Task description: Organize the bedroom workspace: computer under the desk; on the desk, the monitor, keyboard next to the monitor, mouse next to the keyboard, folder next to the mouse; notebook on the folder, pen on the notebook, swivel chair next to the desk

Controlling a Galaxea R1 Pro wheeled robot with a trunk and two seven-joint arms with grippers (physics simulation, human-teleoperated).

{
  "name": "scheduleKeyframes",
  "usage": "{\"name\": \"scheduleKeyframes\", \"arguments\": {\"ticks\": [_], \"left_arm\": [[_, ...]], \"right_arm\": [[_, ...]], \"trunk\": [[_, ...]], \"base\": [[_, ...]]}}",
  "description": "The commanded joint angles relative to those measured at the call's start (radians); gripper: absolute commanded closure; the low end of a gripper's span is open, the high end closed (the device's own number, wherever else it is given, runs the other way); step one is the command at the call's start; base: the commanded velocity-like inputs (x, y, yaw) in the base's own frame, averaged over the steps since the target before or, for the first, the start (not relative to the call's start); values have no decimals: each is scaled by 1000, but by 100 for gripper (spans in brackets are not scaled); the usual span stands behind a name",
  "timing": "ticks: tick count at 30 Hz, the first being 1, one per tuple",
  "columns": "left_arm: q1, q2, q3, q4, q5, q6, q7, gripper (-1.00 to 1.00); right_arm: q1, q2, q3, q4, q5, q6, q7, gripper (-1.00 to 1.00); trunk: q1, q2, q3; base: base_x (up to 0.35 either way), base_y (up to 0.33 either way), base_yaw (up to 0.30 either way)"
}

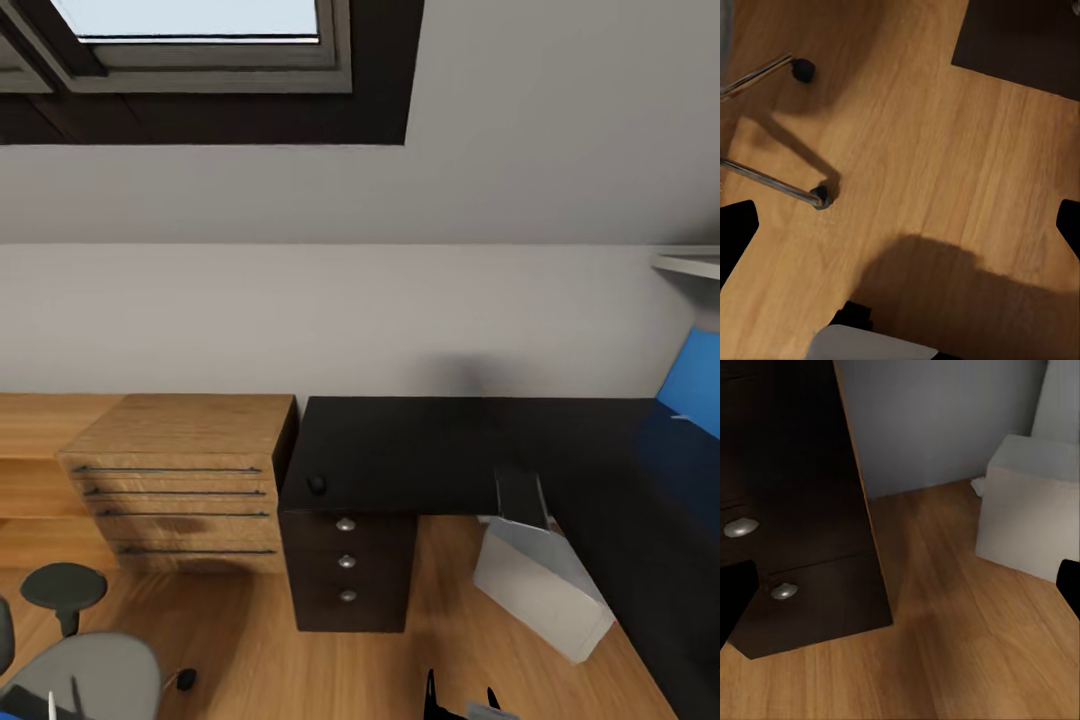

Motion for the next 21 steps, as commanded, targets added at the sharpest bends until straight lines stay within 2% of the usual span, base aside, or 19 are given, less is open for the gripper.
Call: {"name": "scheduleKeyframes", "arguments": {"ticks": [1, 7, 15, 21], "left_arm": [[-2, 2, -7, 3, 10, -7, 8, -100], [-2, 2, -5, 20, 10, -7, 8, -100], [-2, 0, -5, 21, 10, -7, 8, -100], [-2, 0, -6, 10, 6, -23, 9, -100]], "right_arm": [[-1, -1, 8, 1, -5, -5, -8, -100], [-1, 0, 9, 1, -6, -7, -7, -100], [-1, 0, 11, 2, -4, -6, -5, -100], [-1, 1, 19, -23, 14, -1, -8, -100]], "trunk": [[1, -1, -1], [1, -1, -2], [1, -1, -2], [1, -1, -2]], "base": [[327, -39, 278], [327, -12, 239], [325, -1, 42], [56, 0, 1]]}}
